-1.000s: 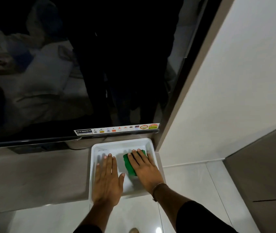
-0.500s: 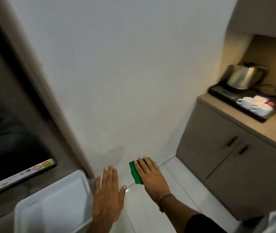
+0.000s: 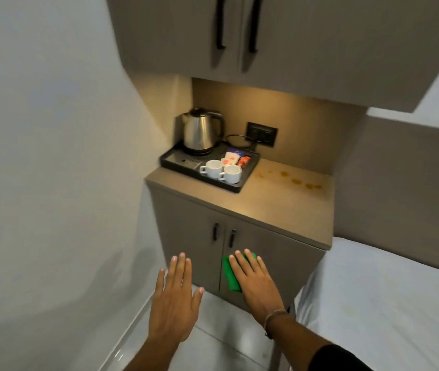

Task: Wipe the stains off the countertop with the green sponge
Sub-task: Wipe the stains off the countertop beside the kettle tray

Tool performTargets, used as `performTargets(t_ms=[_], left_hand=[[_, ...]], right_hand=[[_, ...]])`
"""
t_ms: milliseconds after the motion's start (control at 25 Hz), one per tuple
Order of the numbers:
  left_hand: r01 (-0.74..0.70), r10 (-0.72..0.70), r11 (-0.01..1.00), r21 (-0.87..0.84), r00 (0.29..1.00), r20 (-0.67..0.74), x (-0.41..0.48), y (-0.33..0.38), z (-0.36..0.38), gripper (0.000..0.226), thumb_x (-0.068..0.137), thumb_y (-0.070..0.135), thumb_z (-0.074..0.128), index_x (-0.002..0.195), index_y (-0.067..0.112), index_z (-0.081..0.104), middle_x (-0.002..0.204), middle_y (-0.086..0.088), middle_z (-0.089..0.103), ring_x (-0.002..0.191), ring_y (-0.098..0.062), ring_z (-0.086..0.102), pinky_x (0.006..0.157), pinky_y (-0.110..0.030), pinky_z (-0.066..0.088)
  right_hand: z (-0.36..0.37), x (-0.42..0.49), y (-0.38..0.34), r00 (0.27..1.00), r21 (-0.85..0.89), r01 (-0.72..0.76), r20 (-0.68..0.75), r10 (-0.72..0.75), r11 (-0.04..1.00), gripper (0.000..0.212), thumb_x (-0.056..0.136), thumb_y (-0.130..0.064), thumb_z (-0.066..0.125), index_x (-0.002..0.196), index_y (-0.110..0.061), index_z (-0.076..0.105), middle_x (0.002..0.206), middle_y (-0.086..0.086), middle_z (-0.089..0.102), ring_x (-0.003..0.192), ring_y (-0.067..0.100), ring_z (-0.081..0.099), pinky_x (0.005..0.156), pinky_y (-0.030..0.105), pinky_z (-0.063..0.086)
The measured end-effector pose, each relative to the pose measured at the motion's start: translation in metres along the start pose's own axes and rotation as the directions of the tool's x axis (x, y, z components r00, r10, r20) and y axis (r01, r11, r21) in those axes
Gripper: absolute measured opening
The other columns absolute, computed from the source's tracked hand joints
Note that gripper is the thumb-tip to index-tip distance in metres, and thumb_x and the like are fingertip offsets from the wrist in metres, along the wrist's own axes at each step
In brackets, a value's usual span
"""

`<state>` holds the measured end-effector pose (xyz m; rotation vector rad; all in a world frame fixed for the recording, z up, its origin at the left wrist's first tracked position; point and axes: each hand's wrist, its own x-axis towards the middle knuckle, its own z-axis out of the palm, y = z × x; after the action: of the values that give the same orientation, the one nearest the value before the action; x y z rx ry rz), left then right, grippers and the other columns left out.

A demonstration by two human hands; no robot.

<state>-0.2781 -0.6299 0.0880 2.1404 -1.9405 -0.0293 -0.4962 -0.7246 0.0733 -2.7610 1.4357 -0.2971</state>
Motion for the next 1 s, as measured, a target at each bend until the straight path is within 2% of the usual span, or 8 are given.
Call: performTargets(t_ms=[80, 200, 360, 560, 680, 840, 920, 1000], left_hand=[[-0.077, 0.076, 0.997, 0.007, 0.996, 0.044, 0.047, 0.024, 0.012, 0.078, 0.101, 0.058, 0.013, 0.161, 0.009, 0.01, 0.172, -0.011, 0.008, 0.158, -0.028, -0.001, 0.126, -0.052, 0.006], [-0.208, 0.207, 0.978, 0.014, 0.975, 0.076, 0.131, 0.058, 0.038, 0.077, 0.102, 0.057, 0.015, 0.162, 0.011, 0.003, 0.173, -0.01, 0.002, 0.158, -0.027, -0.007, 0.128, -0.054, 0.008], [-0.343, 0.347, 0.938, -0.052, 0.931, 0.11, 0.244, 0.098, 0.065, 0.074, 0.104, 0.052, 0.028, 0.162, 0.011, 0.01, 0.173, -0.012, 0.01, 0.158, -0.029, 0.002, 0.127, -0.057, 0.012], [-0.41, 0.422, 0.906, -0.104, 0.891, 0.168, 0.355, 0.127, 0.095, 0.071, 0.105, 0.052, 0.027, 0.162, 0.012, 0.012, 0.173, -0.013, 0.01, 0.158, -0.03, 0.003, 0.127, -0.057, 0.011], [-0.451, 0.46, 0.888, -0.09, 0.862, 0.215, 0.393, 0.135, 0.111, 0.072, 0.106, 0.053, 0.029, 0.162, 0.012, 0.01, 0.173, -0.014, 0.009, 0.158, -0.032, 0.002, 0.127, -0.057, 0.009], [-0.463, 0.476, 0.879, -0.116, 0.837, 0.269, 0.402, 0.134, 0.132, 0.073, 0.104, 0.055, 0.025, 0.162, 0.014, 0.007, 0.174, -0.011, 0.004, 0.158, -0.03, -0.003, 0.127, -0.057, 0.005], [-0.429, 0.453, 0.892, -0.146, 0.853, 0.259, 0.399, 0.131, 0.138, 0.073, 0.102, 0.056, 0.019, 0.163, 0.016, 0.004, 0.174, -0.009, 0.001, 0.158, -0.029, -0.006, 0.127, -0.057, 0.003], [-0.414, 0.445, 0.895, -0.169, 0.861, 0.248, 0.398, 0.131, 0.139, 0.072, 0.102, 0.055, 0.02, 0.163, 0.017, 0.007, 0.173, -0.009, 0.004, 0.158, -0.028, -0.004, 0.127, -0.058, 0.004]], right_hand=[[-0.01, 0.011, 0.049, 0.996, -0.022, -0.091, 0.008, 0.092, 0.996, 0.091, 0.095, 0.004, 0.058, 0.165, -0.016, 0.004, 0.174, 0.011, 0.012, 0.159, 0.036, 0.002, 0.128, 0.053, 0.007], [-0.024, 0.037, 0.12, 0.97, -0.039, -0.243, -0.029, 0.242, 0.969, 0.088, 0.095, 0.001, 0.063, 0.164, -0.015, 0.012, 0.172, 0.011, 0.019, 0.159, 0.036, 0.009, 0.128, 0.052, 0.01], [-0.034, 0.075, 0.193, 0.92, -0.068, -0.392, -0.02, 0.392, 0.917, 0.09, 0.093, -0.002, 0.07, 0.163, -0.016, 0.017, 0.171, 0.011, 0.024, 0.158, 0.036, 0.013, 0.128, 0.053, 0.014], [-0.031, 0.13, 0.257, 0.838, -0.058, -0.536, 0.087, 0.539, 0.842, 0.084, 0.098, -0.006, 0.064, 0.164, -0.021, 0.014, 0.173, 0.007, 0.019, 0.159, 0.031, 0.007, 0.128, 0.049, 0.014], [-0.024, 0.143, 0.273, 0.81, -0.035, -0.555, 0.204, 0.549, 0.831, 0.089, 0.096, -0.009, 0.065, 0.164, -0.025, 0.01, 0.174, 0.002, 0.011, 0.16, 0.03, 0.0, 0.128, 0.049, 0.011], [-0.021, 0.13, 0.281, 0.796, 0.056, -0.539, 0.358, 0.487, 0.84, 0.105, 0.081, -0.035, 0.065, 0.165, -0.031, 0.001, 0.169, -0.013, -0.01, 0.159, 0.024, -0.014, 0.129, 0.049, 0.002], [-0.019, 0.131, 0.278, 0.786, 0.099, -0.585, 0.314, 0.533, 0.805, 0.101, 0.081, -0.057, 0.054, 0.164, -0.036, 0.0, 0.169, -0.014, -0.011, 0.157, 0.021, -0.018, 0.129, 0.054, 0.004], [-0.012, 0.144, 0.269, 0.735, 0.096, -0.668, 0.235, 0.636, 0.738, 0.087, 0.09, -0.072, 0.035, 0.163, -0.038, 0.0, 0.168, -0.014, -0.012, 0.157, 0.023, -0.019, 0.128, 0.054, 0.0]])
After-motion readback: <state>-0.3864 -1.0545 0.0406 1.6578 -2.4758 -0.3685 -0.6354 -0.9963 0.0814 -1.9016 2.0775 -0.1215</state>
